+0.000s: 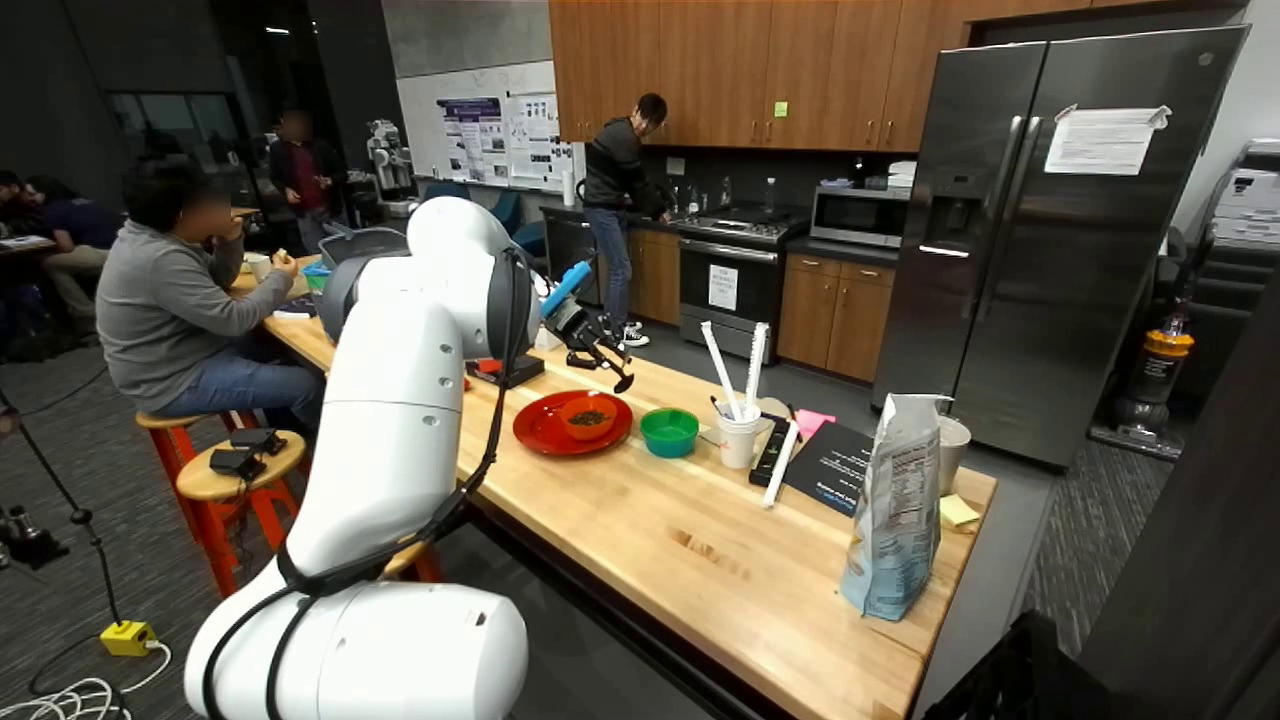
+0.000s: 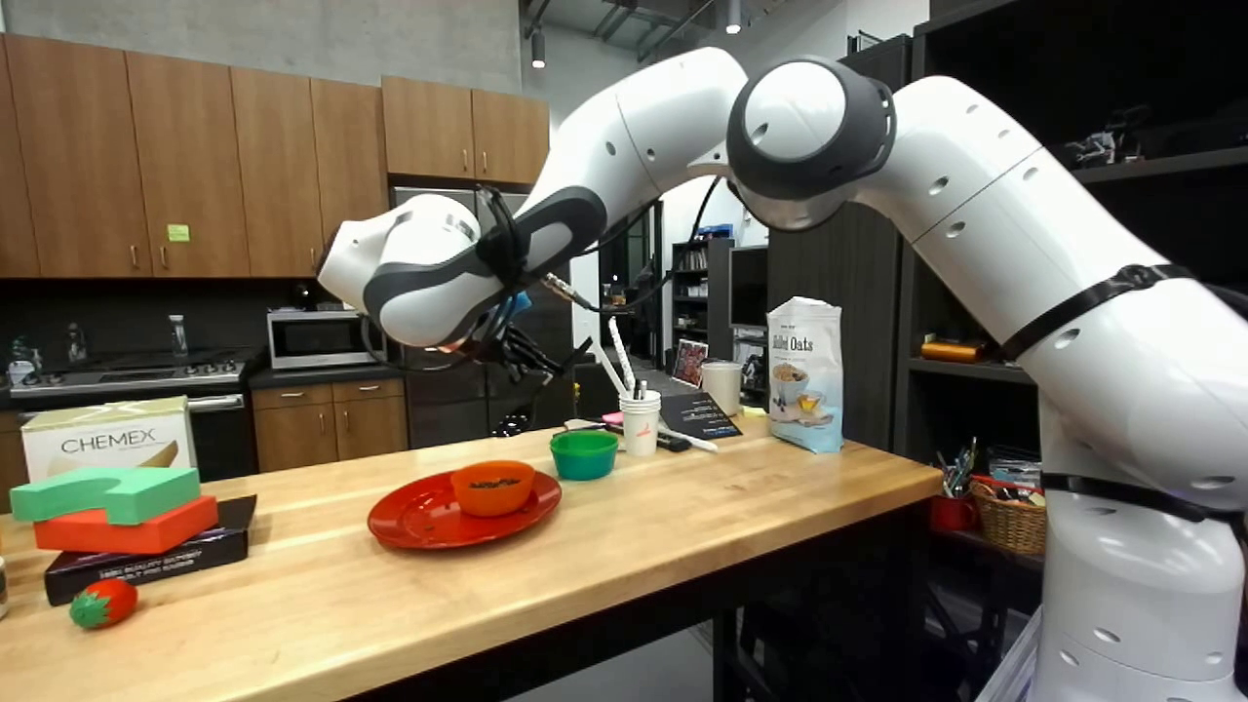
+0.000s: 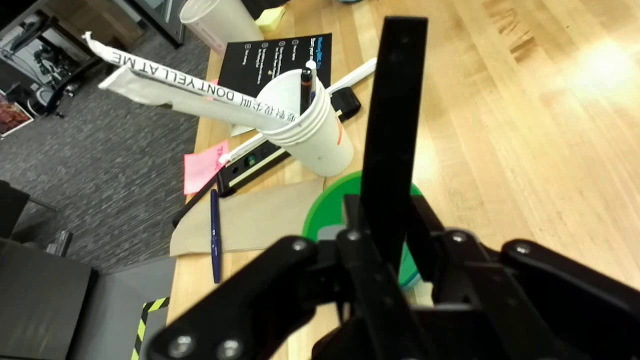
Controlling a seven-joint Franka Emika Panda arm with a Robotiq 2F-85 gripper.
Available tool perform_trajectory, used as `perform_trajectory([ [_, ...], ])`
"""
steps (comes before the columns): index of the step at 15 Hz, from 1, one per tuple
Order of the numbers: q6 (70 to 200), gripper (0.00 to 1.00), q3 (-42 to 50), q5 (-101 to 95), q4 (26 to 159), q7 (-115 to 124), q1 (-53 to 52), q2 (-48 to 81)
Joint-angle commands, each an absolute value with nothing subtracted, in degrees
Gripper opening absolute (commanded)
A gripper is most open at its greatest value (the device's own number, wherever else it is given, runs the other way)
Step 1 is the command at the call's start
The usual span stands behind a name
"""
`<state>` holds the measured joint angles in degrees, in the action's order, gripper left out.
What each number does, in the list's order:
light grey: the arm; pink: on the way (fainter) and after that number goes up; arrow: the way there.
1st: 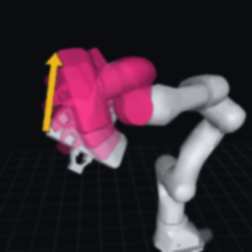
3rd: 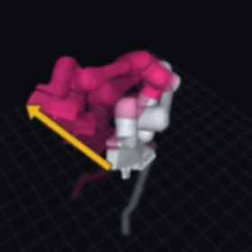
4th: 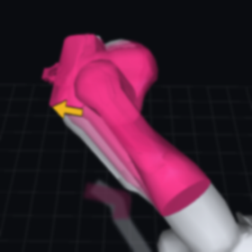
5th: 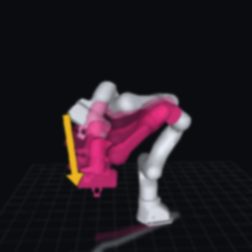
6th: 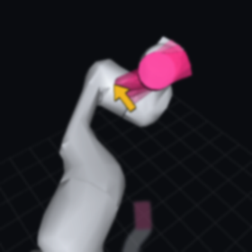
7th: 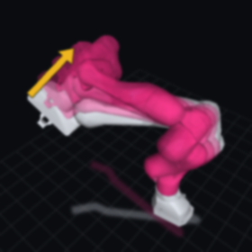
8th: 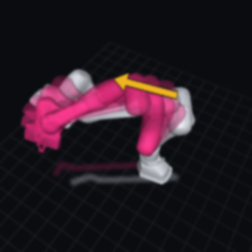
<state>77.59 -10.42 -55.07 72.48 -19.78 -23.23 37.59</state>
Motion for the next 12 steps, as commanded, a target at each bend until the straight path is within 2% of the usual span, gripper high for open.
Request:
perform_trajectory([
  [1,78.06,0.25,-10.53,-55.12,72.00,-20.16,-23.26,37.78],
  [10,78.51,0.25,-10.53,-55.11,71.70,-20.84,-23.27,37.79],
  [11,78.52,0.06,-10.53,-55.11,71.70,-20.84,-23.27,37.80],
  [12,78.43,0.06,-10.52,-54.84,72.28,-19.92,-23.23,37.40],
])
